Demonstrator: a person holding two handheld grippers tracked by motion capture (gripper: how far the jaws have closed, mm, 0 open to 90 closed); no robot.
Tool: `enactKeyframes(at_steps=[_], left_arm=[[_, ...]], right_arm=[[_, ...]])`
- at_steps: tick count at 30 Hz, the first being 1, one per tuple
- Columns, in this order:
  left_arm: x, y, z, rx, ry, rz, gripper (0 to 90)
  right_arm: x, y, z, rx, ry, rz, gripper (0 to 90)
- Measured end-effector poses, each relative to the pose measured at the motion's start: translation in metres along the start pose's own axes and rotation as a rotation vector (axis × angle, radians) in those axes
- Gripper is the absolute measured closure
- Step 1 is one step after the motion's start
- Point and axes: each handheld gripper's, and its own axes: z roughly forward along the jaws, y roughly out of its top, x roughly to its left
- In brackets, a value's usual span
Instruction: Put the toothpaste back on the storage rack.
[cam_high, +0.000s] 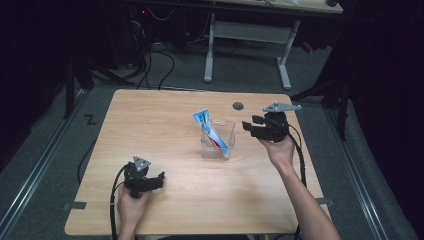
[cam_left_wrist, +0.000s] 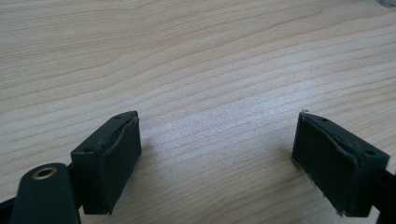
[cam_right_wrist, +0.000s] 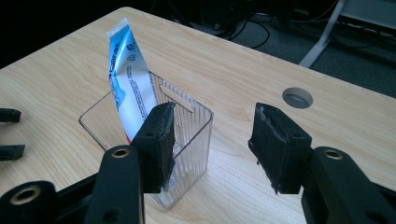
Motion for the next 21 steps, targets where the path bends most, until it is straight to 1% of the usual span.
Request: enactKeyframes(at_steps=[7, 20, 21], left_arm=[[0.0, 0.0, 0.0, 0.001, -0.001, 0.0, 15.8], [0.0, 0.0, 0.0, 0.001, -0.001, 0.0, 15.8], [0.0, 0.0, 0.0, 0.0, 0.0, 0.0, 15.8]], right_arm=[[-0.001, -0.001, -0.007, -0.008, 0.002, 0.005, 49.0], [-0.004, -0.005, -0.019, -0.015, -0.012, 0.001, 49.5], [-0.005, -0.006, -0.02, -0.022, -0.013, 0.001, 50.1]])
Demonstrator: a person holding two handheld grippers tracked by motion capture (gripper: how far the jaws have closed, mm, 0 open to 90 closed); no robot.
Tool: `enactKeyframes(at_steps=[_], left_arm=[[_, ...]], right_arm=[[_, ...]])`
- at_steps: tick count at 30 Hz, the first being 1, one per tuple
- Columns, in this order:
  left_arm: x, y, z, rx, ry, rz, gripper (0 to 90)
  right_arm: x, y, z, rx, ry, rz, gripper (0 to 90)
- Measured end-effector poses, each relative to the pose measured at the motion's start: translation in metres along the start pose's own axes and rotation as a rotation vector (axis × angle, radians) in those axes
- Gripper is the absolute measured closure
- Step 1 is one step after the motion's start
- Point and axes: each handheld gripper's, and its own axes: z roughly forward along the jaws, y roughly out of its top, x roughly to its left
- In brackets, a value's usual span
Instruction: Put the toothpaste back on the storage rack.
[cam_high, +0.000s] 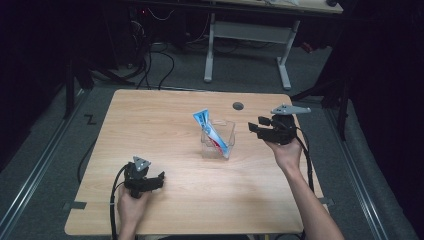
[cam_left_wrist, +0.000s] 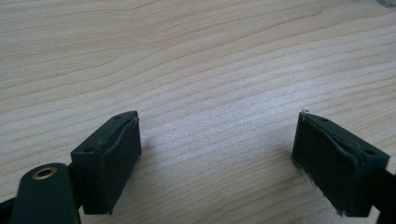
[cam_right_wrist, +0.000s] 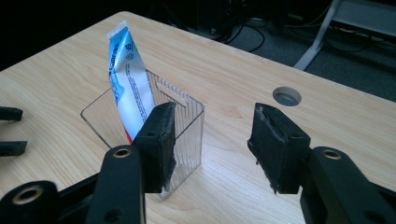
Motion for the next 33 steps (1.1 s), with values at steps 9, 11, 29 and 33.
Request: enactKeyframes(at_steps=[9, 11, 29, 33], left_arm=[[0.0, 0.0, 0.0, 0.0, 0.0, 0.0, 15.8], [0.0, 0.0, 0.0, 0.0, 0.0, 0.0, 15.8], [0.0, 0.0, 0.0, 0.0, 0.001, -0.001, 15.8], [0.0, 0.0, 0.0, 0.0, 0.001, -0.001, 15.8]], right_arm=[[-0.008, -0.013, -0.007, -0.001, -0.006, 0.033, 50.2], [-0.01, -0.016, -0.01, -0.005, -0.009, 0.035, 50.2], [-0.017, -0.033, -0.027, -0.026, -0.015, 0.066, 50.1], [-0.019, -0.035, -0.03, -0.017, -0.018, 0.067, 50.0]])
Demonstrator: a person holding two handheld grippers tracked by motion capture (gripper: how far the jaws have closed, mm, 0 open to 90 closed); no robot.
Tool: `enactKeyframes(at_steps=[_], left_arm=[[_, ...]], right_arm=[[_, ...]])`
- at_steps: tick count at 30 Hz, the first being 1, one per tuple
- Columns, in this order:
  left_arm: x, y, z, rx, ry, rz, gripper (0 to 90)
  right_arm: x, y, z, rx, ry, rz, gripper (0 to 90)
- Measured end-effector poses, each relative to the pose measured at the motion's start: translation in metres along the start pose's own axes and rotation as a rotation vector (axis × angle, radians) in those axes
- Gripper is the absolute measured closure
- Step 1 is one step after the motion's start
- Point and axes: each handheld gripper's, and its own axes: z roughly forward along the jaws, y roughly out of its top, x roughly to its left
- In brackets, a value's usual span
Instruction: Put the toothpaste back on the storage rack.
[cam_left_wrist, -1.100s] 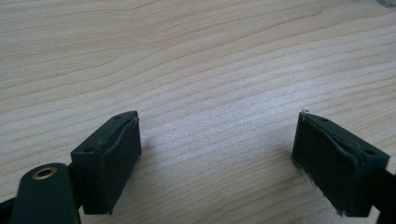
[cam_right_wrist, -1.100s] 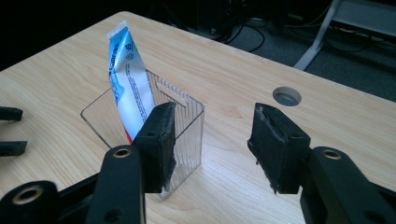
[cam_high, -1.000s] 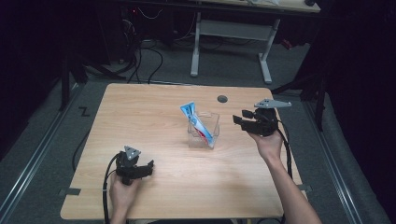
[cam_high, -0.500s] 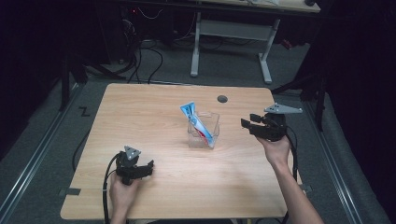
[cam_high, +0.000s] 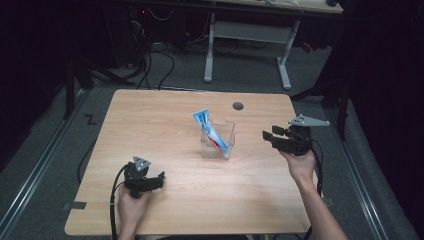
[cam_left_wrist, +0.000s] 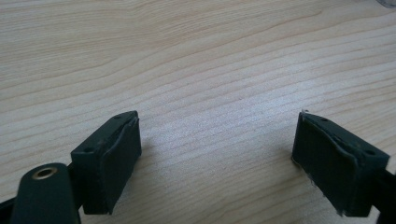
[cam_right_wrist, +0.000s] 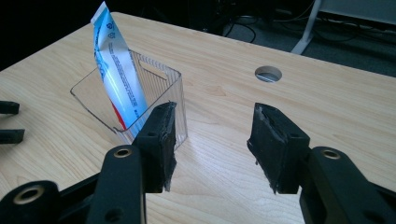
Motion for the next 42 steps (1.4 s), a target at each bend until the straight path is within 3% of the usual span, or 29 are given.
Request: enactKeyframes(at_steps=[12, 18, 32, 42], left_arm=[[0.0, 0.0, 0.0, 0.0, 0.001, -0.001, 15.9], [0.0, 0.0, 0.0, 0.0, 0.001, -0.001, 15.9], [0.0, 0.0, 0.0, 0.0, 0.001, -0.001, 15.9], [0.0, 0.0, 0.0, 0.0, 0.001, -0.001, 15.9]], right_arm=[[-0.005, -0.011, -0.008, -0.005, -0.014, -0.002, 50.0], [-0.009, -0.023, -0.012, -0.018, -0.011, 0.037, 50.0], [-0.016, -0.045, -0.02, -0.032, -0.017, 0.069, 50.0], [-0.012, -0.059, -0.012, -0.008, -0.024, 0.063, 50.1]])
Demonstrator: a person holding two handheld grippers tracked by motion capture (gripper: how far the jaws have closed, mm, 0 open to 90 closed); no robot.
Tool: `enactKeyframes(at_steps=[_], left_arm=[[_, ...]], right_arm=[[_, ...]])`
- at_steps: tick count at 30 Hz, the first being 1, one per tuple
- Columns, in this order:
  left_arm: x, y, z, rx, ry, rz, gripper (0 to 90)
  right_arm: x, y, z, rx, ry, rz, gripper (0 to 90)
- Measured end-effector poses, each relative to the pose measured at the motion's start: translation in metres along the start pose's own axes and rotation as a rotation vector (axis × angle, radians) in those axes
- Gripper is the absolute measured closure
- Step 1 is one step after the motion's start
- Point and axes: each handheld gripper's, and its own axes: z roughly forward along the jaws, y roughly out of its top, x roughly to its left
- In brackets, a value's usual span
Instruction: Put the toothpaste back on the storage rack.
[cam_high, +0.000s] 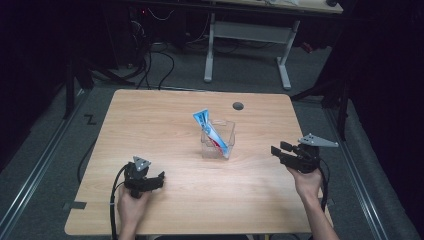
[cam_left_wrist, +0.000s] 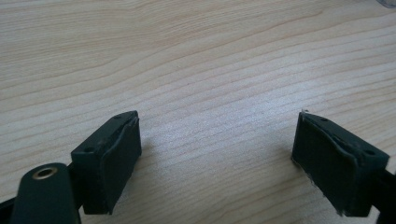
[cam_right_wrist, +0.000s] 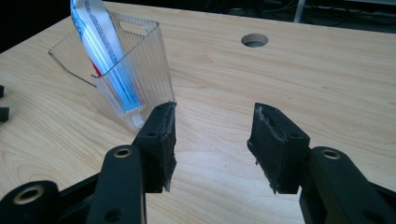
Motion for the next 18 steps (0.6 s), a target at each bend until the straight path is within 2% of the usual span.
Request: enactKeyframes(at_steps=[18], left_arm=[[0.0, 0.0, 0.0, 0.0, 0.0, 0.0, 15.9]], right_arm=[[0.0, -0.03, 0.015, 0.036, 0.03, 0.047, 49.8]])
